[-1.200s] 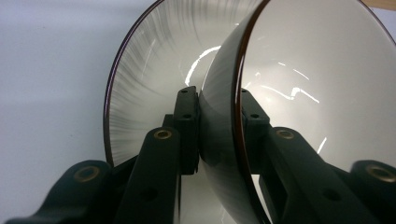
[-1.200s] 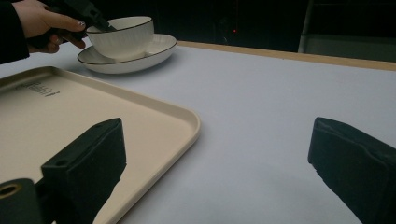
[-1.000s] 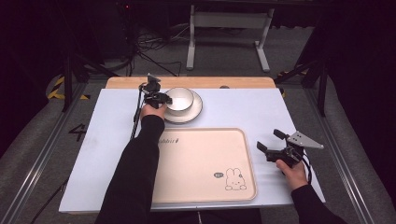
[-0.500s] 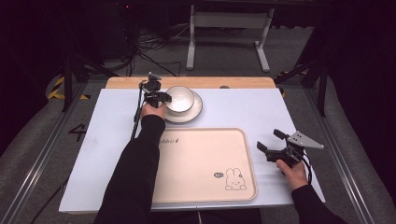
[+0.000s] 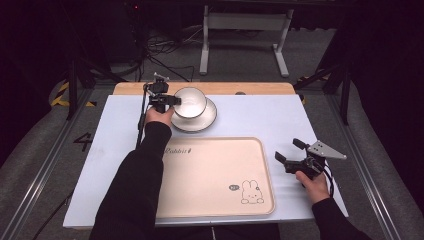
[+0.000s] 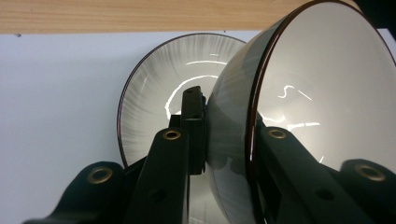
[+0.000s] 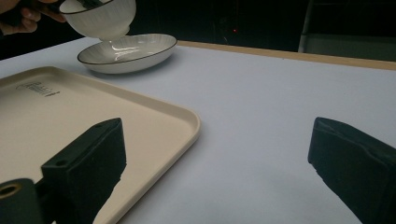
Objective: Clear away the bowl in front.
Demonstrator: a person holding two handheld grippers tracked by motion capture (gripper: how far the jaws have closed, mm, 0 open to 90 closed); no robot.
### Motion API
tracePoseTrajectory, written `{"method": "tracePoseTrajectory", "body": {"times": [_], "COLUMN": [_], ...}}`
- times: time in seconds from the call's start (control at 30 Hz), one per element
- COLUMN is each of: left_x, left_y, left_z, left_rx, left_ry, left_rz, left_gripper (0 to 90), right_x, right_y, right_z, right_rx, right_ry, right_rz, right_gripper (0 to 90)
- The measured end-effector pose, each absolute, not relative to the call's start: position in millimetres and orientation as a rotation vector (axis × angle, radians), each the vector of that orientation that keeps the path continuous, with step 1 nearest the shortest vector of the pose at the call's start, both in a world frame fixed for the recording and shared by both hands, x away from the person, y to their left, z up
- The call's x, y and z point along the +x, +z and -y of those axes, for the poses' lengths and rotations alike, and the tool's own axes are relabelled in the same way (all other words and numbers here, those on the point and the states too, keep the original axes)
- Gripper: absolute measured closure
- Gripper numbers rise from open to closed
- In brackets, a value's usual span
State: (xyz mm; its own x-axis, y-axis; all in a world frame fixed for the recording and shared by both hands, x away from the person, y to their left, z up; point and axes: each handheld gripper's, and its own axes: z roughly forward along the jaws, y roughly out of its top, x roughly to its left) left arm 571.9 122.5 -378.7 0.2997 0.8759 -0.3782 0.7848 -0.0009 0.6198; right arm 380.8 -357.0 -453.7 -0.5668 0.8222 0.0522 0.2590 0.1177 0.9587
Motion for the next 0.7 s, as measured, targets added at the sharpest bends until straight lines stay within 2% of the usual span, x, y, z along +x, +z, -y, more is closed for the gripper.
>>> {"method": "tracePoseTrajectory", "body": {"times": [0.53, 0.7], "left_x": [552, 544], "left_y": [-356, -351], "left_z": [-126, -123], "left_rx": [1.861, 1.906], "left_ry": [0.195, 0.151], "left_rz": [-1.406, -1.355], "left_gripper": [79.6, 79.6], "right_x": [381, 381], "right_y": [-454, -454], "right_z": [357, 357], "right_rx": [1.045, 1.045], "right_ry": [1.461, 1.46], "right_rz": [-1.899, -1.899], "right_gripper": [4.7, 4.8]}}
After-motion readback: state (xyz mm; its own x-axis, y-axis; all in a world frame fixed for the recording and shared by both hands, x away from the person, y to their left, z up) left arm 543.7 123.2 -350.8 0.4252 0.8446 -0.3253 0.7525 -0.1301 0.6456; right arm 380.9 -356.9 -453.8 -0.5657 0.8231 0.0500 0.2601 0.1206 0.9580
